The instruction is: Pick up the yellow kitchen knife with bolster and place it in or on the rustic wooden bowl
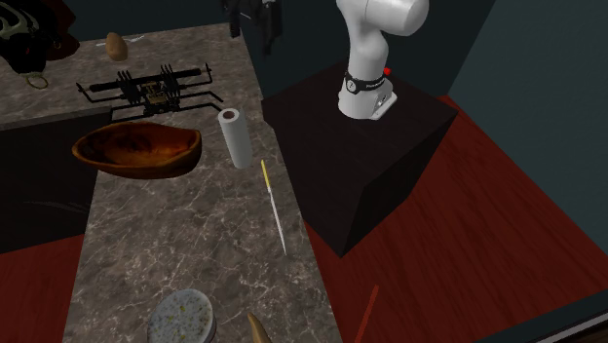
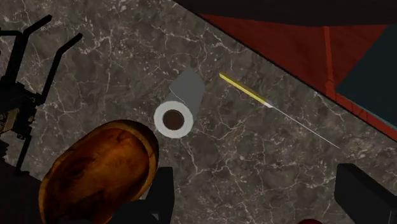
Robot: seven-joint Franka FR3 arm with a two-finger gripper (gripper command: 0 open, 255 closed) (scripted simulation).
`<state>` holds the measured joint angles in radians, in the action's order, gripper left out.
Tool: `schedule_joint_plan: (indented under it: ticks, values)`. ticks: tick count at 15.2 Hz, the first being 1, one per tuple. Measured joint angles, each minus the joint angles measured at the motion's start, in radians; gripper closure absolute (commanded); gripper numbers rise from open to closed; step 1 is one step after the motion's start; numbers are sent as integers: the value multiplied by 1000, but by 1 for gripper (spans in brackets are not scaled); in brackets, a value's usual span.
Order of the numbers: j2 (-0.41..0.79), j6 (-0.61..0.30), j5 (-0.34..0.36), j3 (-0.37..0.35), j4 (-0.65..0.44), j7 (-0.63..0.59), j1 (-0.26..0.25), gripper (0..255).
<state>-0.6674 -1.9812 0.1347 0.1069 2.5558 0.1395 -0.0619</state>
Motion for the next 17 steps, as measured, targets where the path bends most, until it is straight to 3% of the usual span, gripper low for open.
schedule_joint_plan:
  ticks: [8, 17]
  values:
    - [178, -323, 17, 56, 124, 195, -82, 0]
    - [508, -714, -33, 106, 168, 442, -201, 0]
